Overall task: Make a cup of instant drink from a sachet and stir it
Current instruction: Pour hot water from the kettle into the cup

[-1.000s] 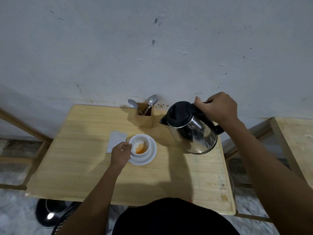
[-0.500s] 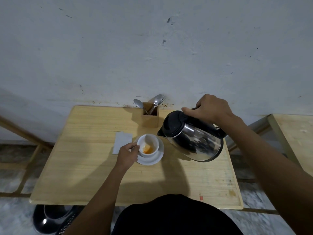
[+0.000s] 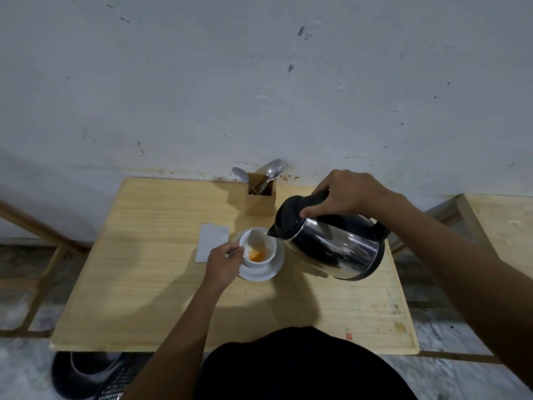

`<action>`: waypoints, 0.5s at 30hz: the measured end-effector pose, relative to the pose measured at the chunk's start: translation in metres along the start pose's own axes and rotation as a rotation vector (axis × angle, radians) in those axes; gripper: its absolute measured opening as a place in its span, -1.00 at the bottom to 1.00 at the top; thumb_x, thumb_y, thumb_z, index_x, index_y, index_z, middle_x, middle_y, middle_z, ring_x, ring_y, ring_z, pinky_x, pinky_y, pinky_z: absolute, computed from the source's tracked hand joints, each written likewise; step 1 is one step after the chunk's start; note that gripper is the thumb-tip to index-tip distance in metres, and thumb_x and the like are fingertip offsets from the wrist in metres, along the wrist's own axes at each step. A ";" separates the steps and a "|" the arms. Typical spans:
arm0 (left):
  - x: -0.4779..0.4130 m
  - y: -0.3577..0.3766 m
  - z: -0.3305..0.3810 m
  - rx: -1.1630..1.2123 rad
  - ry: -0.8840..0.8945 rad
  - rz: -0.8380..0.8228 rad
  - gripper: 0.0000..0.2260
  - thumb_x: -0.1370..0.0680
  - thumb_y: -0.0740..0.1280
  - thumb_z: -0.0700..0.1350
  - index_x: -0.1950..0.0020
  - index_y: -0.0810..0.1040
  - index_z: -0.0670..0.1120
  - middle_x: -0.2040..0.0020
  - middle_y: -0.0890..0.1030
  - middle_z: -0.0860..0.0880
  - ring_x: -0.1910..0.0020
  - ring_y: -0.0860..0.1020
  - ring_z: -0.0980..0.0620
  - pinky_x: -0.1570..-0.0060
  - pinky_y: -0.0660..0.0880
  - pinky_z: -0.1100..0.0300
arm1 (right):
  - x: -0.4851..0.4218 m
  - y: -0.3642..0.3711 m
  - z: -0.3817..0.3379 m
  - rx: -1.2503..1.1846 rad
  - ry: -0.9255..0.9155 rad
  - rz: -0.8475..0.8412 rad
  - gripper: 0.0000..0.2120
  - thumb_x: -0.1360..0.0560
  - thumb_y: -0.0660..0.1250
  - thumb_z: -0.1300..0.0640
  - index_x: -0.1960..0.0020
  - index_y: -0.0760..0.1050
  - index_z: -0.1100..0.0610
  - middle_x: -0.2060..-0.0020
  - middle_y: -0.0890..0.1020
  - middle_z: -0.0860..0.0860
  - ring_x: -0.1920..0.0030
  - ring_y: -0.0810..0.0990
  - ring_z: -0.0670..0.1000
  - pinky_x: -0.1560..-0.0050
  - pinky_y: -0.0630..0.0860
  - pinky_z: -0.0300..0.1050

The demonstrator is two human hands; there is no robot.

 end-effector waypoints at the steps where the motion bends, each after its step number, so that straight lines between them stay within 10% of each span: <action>1: 0.000 0.000 -0.001 0.001 -0.003 0.005 -0.80 -0.55 0.30 -0.15 -0.08 0.62 -0.22 0.22 0.58 0.01 0.30 0.53 0.02 0.15 0.58 -0.01 | -0.001 0.000 -0.002 0.010 -0.001 -0.011 -0.45 -0.19 0.36 -0.52 0.07 0.68 -0.12 0.28 0.66 -0.19 0.22 0.59 -0.13 0.24 0.46 -0.16; 15: 0.002 0.000 0.000 0.014 -0.012 0.013 -0.86 -0.55 0.31 -0.15 0.00 0.63 -0.15 0.24 0.60 0.00 0.25 0.55 -0.05 0.06 0.59 -0.10 | -0.005 -0.004 -0.016 0.081 -0.058 -0.088 -0.43 -0.21 0.36 -0.50 0.09 0.68 -0.06 0.32 0.66 -0.15 0.25 0.57 -0.14 0.25 0.44 -0.17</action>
Point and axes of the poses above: each hand's wrist, its own x-axis away from the middle knuckle, its own y-axis out of the palm, z = x × y, the point moved 5 cm from there along -x, towards the middle knuckle
